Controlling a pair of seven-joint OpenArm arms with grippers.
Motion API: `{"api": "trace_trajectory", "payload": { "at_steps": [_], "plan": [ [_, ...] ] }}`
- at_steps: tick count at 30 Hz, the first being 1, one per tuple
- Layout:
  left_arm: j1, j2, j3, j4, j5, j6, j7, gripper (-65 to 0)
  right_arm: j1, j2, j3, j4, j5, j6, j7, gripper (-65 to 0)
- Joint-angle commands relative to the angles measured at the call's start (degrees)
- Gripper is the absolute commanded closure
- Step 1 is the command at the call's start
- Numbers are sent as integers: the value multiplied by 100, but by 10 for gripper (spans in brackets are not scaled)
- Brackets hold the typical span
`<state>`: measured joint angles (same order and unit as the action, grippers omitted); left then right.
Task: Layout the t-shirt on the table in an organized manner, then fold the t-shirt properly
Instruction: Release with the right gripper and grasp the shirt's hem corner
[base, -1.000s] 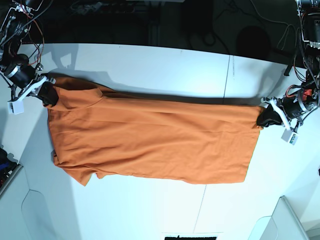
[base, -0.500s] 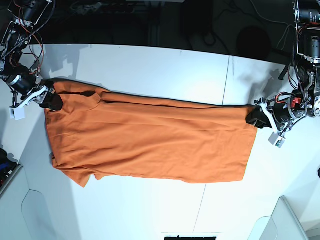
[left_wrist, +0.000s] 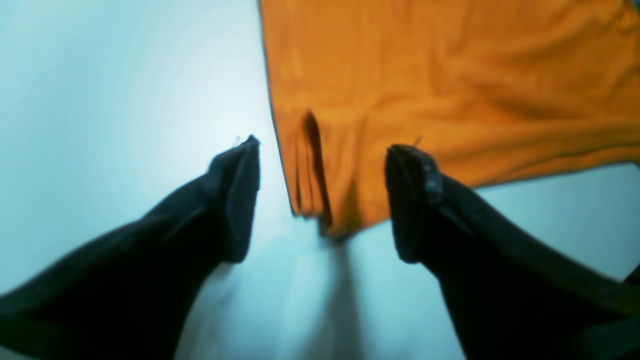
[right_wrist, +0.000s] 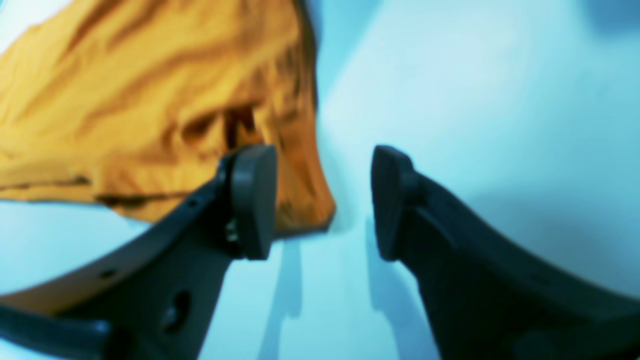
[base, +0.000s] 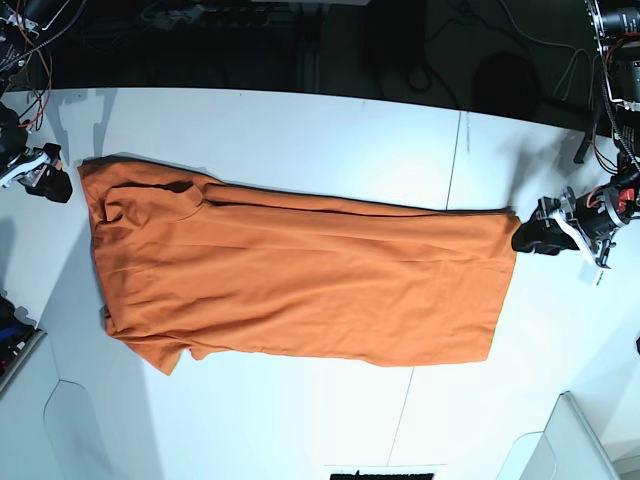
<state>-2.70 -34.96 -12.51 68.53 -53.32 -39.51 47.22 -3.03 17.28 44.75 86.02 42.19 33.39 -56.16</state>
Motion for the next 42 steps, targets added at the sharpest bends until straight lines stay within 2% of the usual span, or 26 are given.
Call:
{"api": "trace_trajectory", "payload": {
  "at_steps": [1,5,9,13,15,16,19,20,21,26,30,34,42],
  "plan": [
    [-83,-83,-42,72,13,-49,-164,-432,61,98,-26,4,127,-11,146,-313],
    [-81,155,-33,70,315,-49,-247,-432,63,98,-254,-299,133,4,289,-410],
    [-76,291,96,70,903,-49,-557,-432,63,92,-625,-385,155,-7,352,-410],
    [-101,289,459,70,1165,-49,-686,-430,66,70,-1126,-385,175,-17,367,-409],
    [-111,289,636,70,1294,-49,-765,-411,66,63,-1325,-385,170,-17,367,-383],
    [-111,289,695,70,1327,-49,-785,-351,63,63,-1381,-385,168,-20,365,-344],
    [-109,286,741,70,1449,-49,-798,-36,63,68,-1368,-385,166,-37,358,-135],
    [-109,278,739,72,1488,-49,-798,0,63,68,-1318,-385,170,-39,343,-64],
    [-109,254,734,72,1488,-49,-763,0,61,68,-1259,-385,173,-39,319,-2],
    [-101,133,734,79,1244,-49,-317,0,48,68,-776,-374,374,-35,-203,0],
    [-26,35,734,85,302,-49,251,0,-114,118,-363,-341,979,33,-579,0],
    [179,15,734,249,-328,-49,855,0,-472,271,-282,-297,1193,50,-645,0],
    [1016,-26,446,1134,-433,-49,896,0,-1099,398,-271,-111,1311,96,-638,0]
  ]
}}
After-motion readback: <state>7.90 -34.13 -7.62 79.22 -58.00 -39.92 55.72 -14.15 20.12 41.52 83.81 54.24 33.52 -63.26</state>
